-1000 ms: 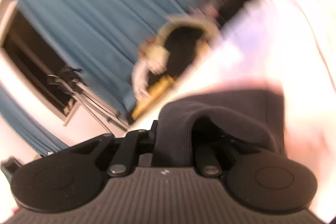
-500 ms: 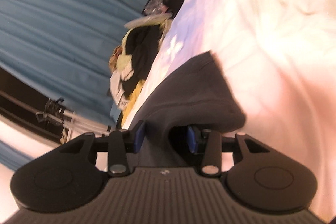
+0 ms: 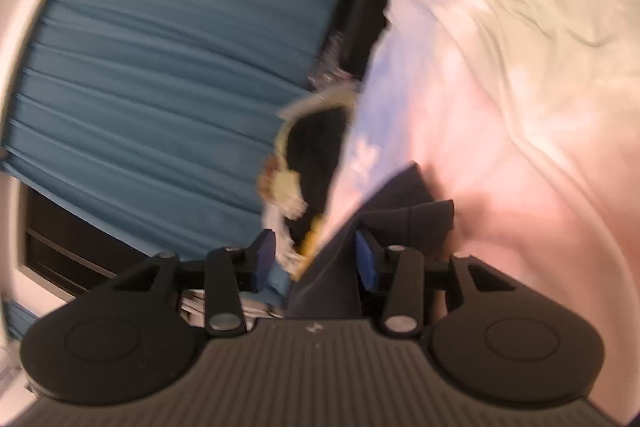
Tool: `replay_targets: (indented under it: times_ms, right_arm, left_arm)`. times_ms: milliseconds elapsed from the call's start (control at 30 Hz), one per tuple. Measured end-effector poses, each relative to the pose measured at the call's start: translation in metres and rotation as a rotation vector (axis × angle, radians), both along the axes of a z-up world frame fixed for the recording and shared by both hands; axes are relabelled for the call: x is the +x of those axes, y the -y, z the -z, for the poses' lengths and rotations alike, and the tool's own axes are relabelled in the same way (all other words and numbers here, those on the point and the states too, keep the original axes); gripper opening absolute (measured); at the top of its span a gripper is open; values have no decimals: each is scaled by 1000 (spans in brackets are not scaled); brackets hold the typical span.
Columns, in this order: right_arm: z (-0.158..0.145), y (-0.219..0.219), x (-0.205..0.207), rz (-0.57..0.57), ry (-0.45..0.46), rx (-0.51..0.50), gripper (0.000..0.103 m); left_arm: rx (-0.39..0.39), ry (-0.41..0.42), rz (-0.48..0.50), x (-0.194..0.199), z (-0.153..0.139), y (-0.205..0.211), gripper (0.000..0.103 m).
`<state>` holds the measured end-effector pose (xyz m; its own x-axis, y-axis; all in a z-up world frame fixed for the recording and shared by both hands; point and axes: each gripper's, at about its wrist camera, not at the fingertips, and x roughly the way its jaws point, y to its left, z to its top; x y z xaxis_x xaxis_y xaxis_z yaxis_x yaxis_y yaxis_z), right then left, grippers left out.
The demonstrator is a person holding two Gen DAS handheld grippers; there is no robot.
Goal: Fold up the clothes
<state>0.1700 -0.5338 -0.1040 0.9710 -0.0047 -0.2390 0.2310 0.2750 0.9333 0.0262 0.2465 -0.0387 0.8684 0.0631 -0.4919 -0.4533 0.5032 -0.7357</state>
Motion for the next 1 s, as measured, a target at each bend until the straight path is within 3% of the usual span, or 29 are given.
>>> replay_targets:
  times_ms: [100, 167, 233, 267, 300, 333, 367, 533, 633, 767, 867, 933, 1000]
  right_arm:
    - [15, 1, -1, 25, -103, 68, 48]
    - [24, 3, -2, 42, -97, 111, 48]
    - [23, 4, 2, 43, -89, 70, 47]
    - [19, 5, 6, 37, -86, 27, 44]
    - [13, 5, 10, 34, -84, -29, 31]
    - [5, 5, 15, 35, -89, -94, 10]
    - [-4, 5, 21, 28, -95, -164, 6]
    - [-62, -10, 69, -9, -93, -421, 3]
    - [-114, -26, 112, -44, -65, -491, 3]
    - [-198, -68, 172, -157, 61, -656, 3]
    - [-247, -91, 190, -206, 268, -722, 3]
    - [-258, -90, 189, -207, 402, -719, 3]
    - [-246, -78, 187, -151, 419, -754, 3]
  left_arm:
    - [3, -14, 5, 4, 3, 1, 15]
    - [2, -22, 6, 6, 4, 2, 15]
    - [-2, -27, 7, 8, 5, 2, 15]
    - [-5, -27, 7, 9, 6, 1, 15]
    - [-11, -27, 7, 10, 6, 0, 15]
    - [-19, -25, 7, 10, 6, -2, 15]
    - [-26, -23, 8, 10, 7, -2, 15]
    - [-18, -10, 25, 13, 11, -5, 15]
    - [-25, 4, 25, 18, 13, -8, 15]
    - [-3, 15, 34, 23, 16, -9, 15]
    - [-3, 17, 36, 27, 20, -10, 15]
    - [-4, 17, 38, 28, 21, -10, 15]
    - [-6, 17, 39, 29, 22, -11, 15]
